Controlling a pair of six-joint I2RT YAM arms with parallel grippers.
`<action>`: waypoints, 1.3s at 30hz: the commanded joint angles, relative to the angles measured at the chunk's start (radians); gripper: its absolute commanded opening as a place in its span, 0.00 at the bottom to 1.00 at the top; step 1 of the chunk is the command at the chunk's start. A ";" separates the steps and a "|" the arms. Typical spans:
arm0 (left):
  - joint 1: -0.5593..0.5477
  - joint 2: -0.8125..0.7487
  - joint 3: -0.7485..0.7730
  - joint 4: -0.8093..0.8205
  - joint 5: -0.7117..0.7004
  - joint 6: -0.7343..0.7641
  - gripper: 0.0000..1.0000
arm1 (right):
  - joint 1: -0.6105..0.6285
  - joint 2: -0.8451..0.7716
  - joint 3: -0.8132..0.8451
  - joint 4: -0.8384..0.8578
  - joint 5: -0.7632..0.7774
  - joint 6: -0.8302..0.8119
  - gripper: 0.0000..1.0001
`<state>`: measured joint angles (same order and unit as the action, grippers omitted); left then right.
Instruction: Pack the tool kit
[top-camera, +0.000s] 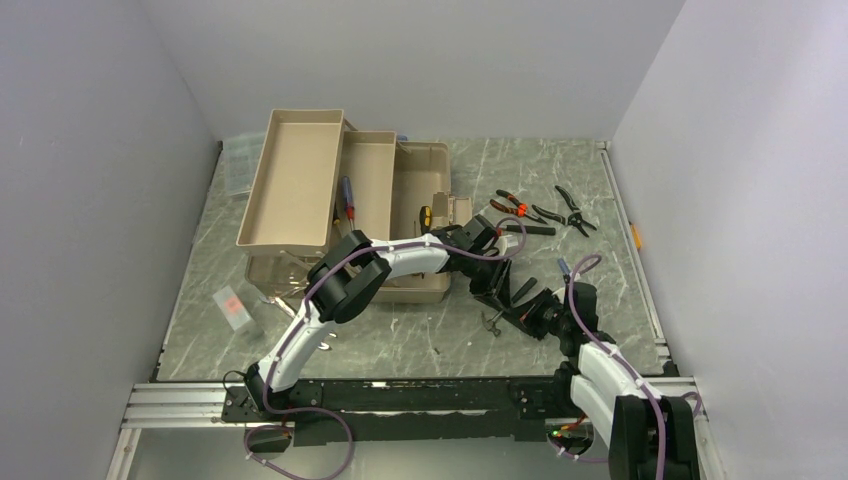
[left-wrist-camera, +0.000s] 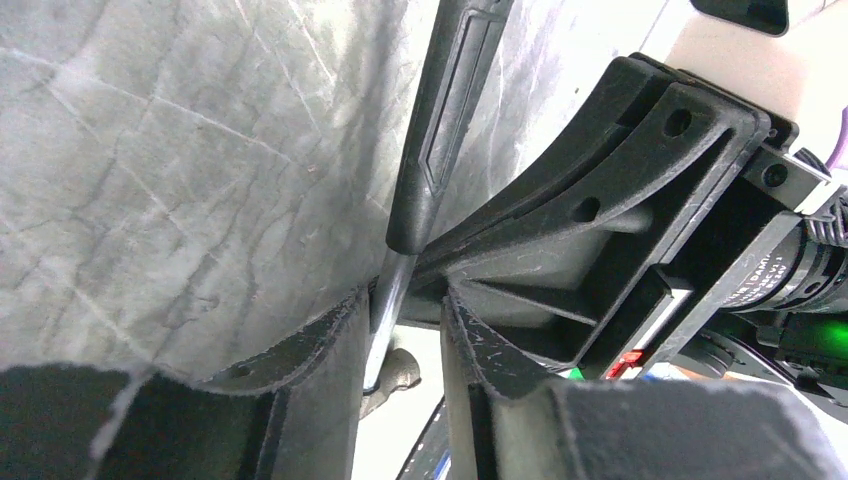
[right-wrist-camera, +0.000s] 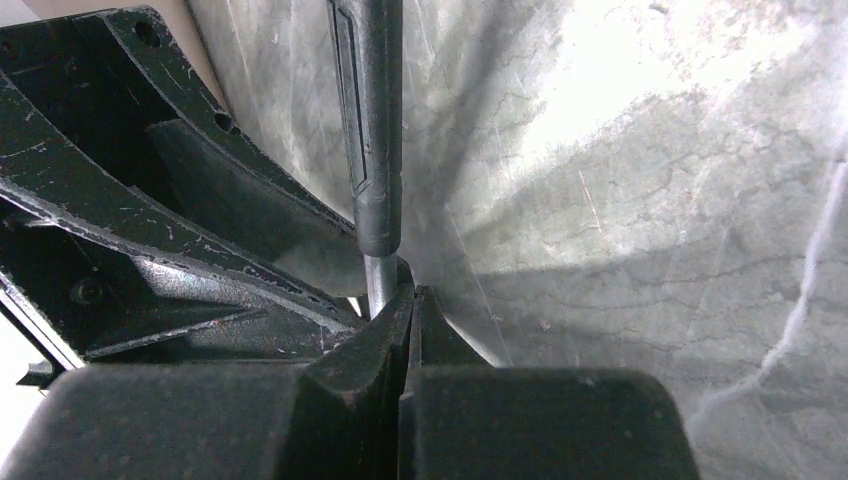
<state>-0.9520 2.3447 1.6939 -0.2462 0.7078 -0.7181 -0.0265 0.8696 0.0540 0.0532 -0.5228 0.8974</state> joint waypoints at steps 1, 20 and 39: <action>-0.064 0.114 -0.041 -0.036 0.018 0.010 0.34 | 0.014 -0.038 0.020 0.111 -0.063 0.009 0.00; -0.066 0.111 -0.062 -0.008 0.000 0.026 0.00 | 0.015 -0.143 0.070 0.067 -0.110 0.018 0.00; -0.037 0.046 -0.135 0.056 -0.026 0.047 0.00 | -0.015 -0.149 0.178 -0.436 0.253 -0.082 0.15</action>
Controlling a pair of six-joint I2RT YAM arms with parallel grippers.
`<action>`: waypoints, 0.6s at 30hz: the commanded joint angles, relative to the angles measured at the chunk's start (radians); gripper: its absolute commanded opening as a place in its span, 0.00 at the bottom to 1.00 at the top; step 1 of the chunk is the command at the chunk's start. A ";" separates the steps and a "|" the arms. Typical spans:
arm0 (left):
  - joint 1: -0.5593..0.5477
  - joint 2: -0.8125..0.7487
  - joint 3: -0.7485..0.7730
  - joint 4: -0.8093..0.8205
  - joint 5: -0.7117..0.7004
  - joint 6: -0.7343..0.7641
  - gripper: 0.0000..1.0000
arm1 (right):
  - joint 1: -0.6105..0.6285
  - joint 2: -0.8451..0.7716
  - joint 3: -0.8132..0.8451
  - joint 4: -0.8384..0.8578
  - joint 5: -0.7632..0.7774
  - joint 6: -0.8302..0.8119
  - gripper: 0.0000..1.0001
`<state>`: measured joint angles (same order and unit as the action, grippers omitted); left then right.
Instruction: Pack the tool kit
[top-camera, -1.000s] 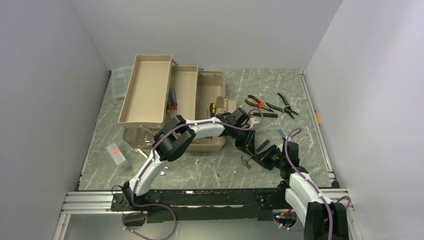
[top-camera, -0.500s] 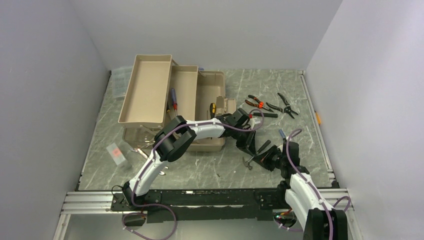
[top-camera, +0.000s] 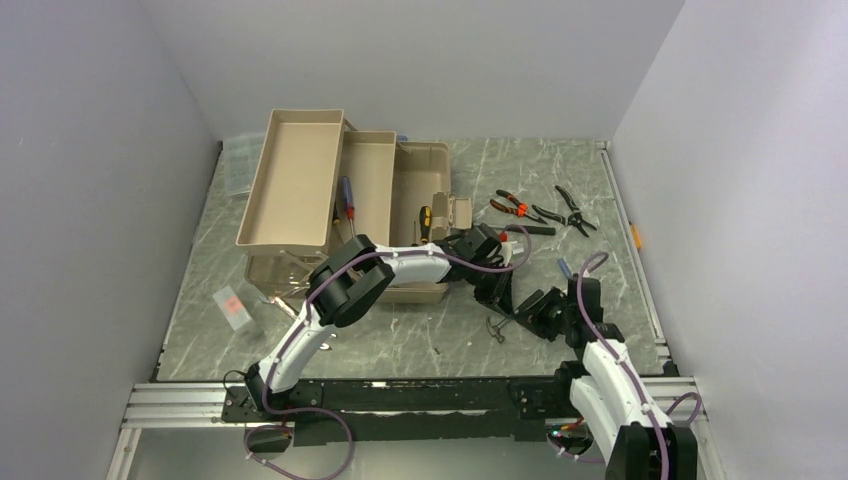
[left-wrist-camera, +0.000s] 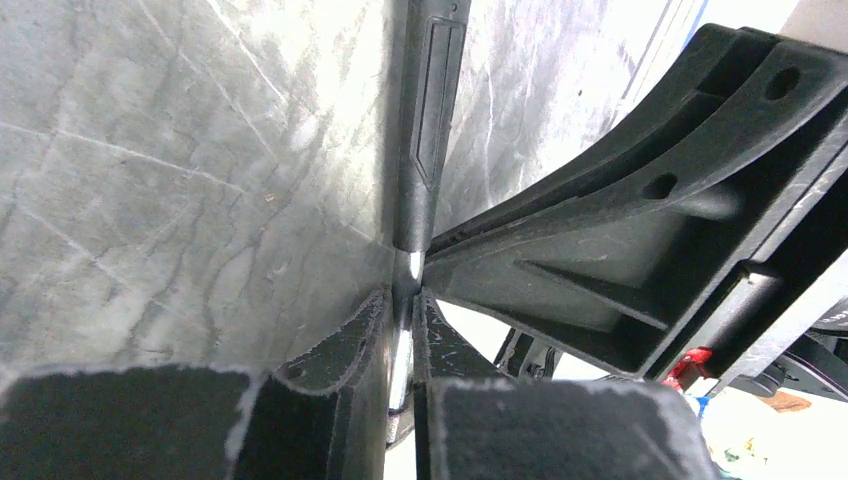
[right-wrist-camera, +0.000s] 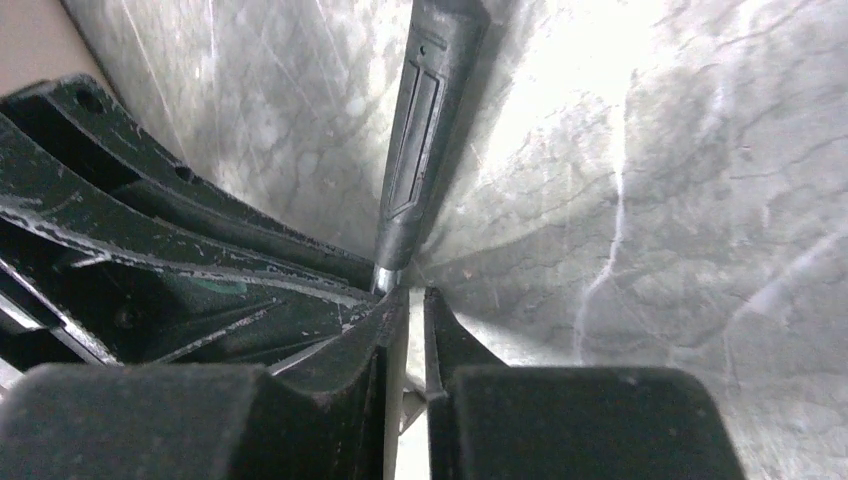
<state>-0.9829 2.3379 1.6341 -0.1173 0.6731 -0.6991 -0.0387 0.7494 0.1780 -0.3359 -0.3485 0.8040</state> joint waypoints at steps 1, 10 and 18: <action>-0.004 0.049 -0.074 -0.078 0.003 0.032 0.00 | -0.003 -0.038 0.058 -0.058 0.088 0.018 0.17; 0.008 0.037 -0.074 -0.082 -0.004 0.042 0.00 | -0.004 -0.139 0.076 -0.123 0.145 0.051 0.40; 0.010 0.008 -0.090 -0.072 0.013 0.052 0.00 | -0.004 -0.105 0.023 -0.003 0.094 0.126 0.46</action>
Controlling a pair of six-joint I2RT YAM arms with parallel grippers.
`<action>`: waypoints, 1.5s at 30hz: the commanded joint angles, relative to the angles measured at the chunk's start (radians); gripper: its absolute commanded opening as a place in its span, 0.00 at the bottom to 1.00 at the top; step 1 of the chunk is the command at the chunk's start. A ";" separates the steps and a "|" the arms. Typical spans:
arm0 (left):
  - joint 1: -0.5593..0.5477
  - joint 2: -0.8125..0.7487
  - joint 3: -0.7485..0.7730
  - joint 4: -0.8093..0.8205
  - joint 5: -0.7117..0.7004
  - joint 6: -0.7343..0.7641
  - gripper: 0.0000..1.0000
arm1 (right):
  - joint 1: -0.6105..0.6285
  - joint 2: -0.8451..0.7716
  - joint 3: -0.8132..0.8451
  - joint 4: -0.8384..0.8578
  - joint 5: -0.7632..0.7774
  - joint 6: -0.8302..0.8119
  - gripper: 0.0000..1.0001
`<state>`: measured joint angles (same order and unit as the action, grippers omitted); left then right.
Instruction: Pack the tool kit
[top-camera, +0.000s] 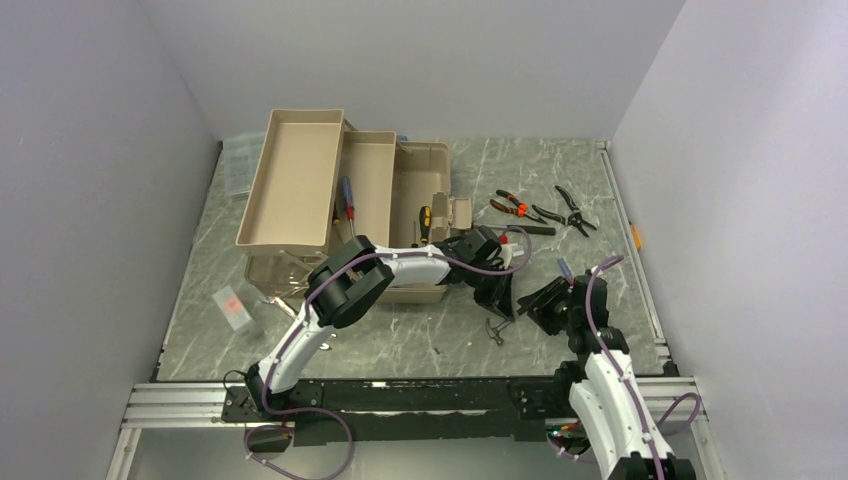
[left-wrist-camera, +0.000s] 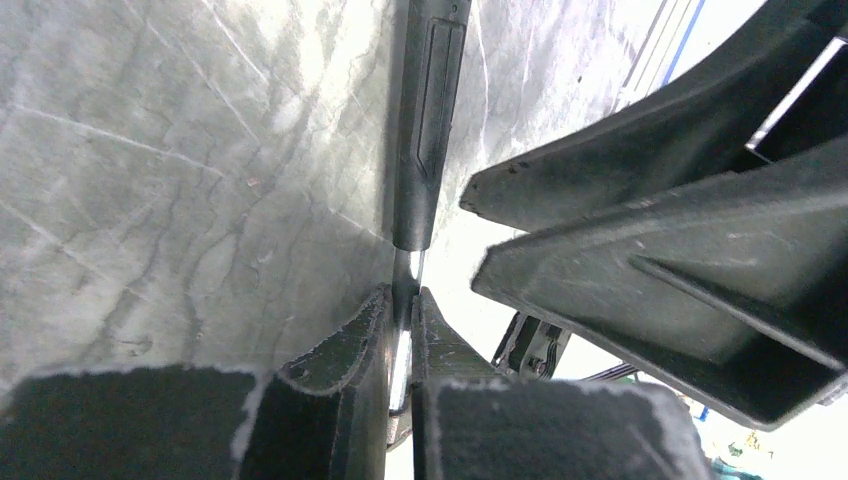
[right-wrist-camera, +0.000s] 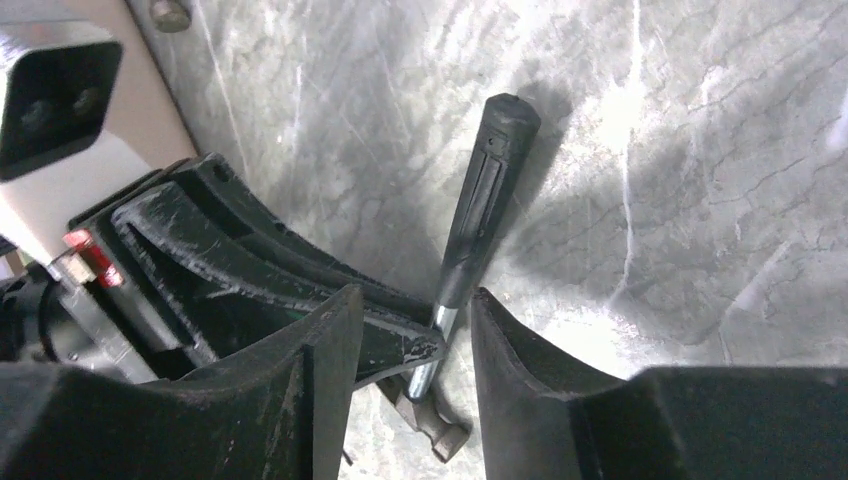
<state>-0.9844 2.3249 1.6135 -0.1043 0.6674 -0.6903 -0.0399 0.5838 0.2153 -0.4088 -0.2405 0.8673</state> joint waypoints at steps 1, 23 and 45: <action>0.012 0.014 -0.071 -0.082 0.020 0.041 0.00 | -0.002 0.084 -0.017 0.088 -0.027 0.068 0.46; 0.007 -0.043 -0.043 -0.028 0.059 0.018 0.00 | 0.000 0.180 -0.051 0.187 -0.048 0.069 0.41; -0.011 -0.127 0.077 -0.206 -0.060 0.137 0.42 | 0.000 0.180 0.051 0.098 -0.001 -0.009 0.00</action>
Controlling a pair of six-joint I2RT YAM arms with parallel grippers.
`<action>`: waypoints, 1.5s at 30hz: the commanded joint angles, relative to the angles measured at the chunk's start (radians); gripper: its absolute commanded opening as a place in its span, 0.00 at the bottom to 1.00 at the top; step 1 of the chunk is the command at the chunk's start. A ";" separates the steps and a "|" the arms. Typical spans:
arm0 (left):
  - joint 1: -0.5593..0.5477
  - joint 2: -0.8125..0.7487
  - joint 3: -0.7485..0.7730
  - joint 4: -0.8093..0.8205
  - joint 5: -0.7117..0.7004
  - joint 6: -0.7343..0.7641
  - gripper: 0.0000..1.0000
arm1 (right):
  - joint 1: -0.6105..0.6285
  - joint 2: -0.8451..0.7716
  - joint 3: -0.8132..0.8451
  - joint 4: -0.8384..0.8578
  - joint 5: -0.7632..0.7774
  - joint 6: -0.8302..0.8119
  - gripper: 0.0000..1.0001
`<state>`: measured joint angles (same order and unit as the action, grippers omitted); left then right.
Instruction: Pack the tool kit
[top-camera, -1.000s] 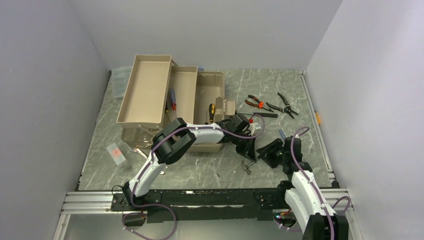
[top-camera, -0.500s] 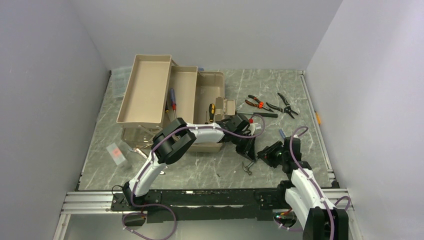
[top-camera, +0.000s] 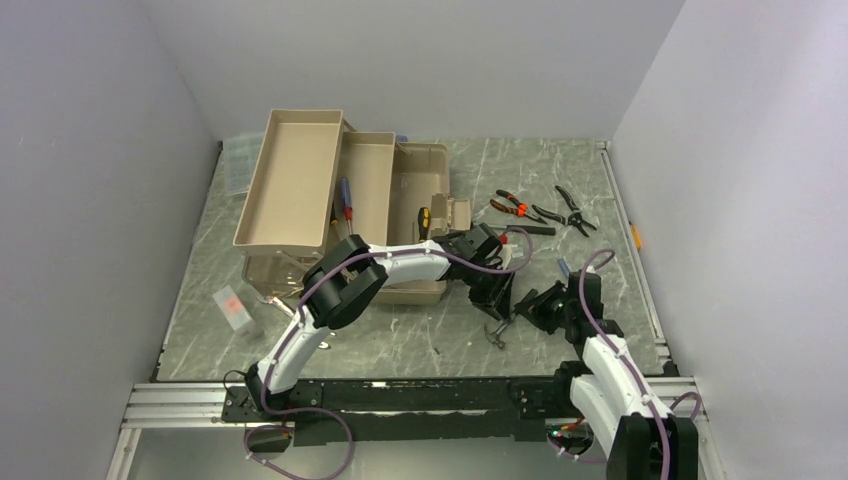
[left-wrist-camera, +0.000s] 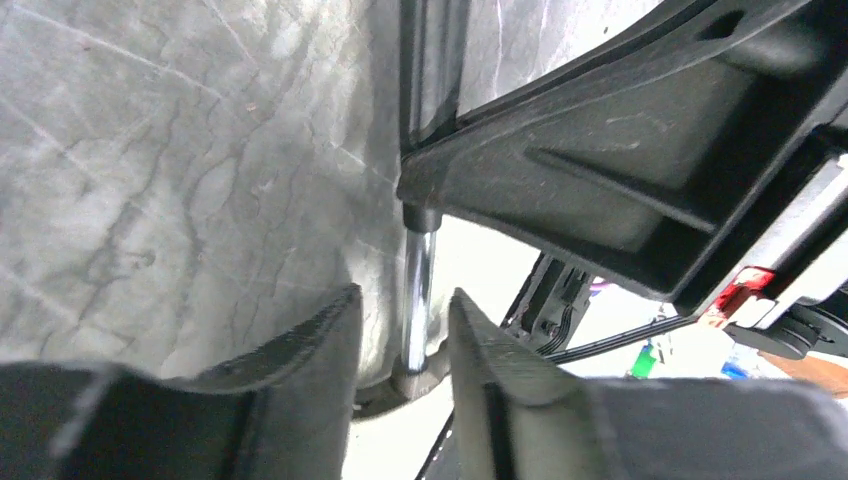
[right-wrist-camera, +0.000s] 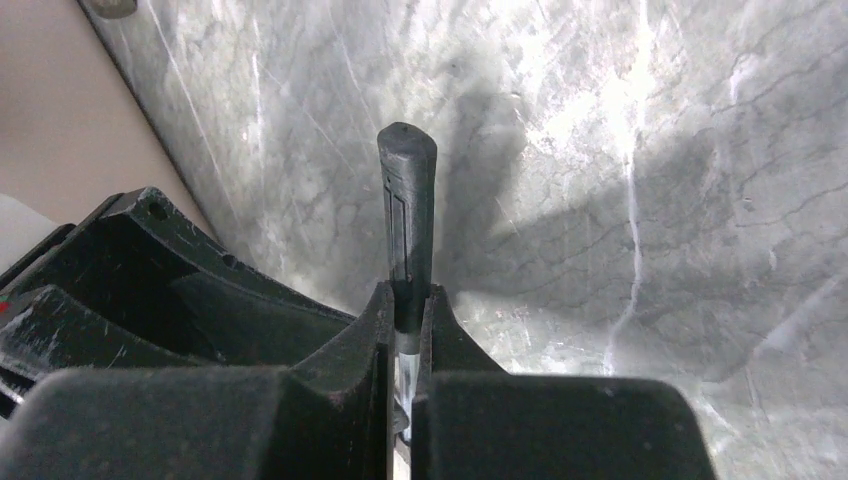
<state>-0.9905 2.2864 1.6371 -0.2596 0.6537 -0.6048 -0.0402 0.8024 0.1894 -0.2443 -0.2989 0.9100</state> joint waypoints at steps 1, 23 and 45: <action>-0.005 -0.091 0.059 -0.055 -0.051 0.056 0.45 | 0.000 -0.044 0.088 -0.082 0.068 -0.059 0.00; -0.005 -0.570 0.042 -0.307 -0.582 0.281 0.61 | 0.000 -0.114 0.340 -0.214 0.047 -0.193 0.00; 0.301 -1.251 -0.222 -0.586 -1.058 0.334 0.99 | 0.544 0.497 1.013 0.092 0.007 -0.188 0.00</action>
<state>-0.7341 1.1454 1.4269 -0.8223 -0.2569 -0.2913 0.3939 1.1698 1.0546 -0.3054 -0.3611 0.6949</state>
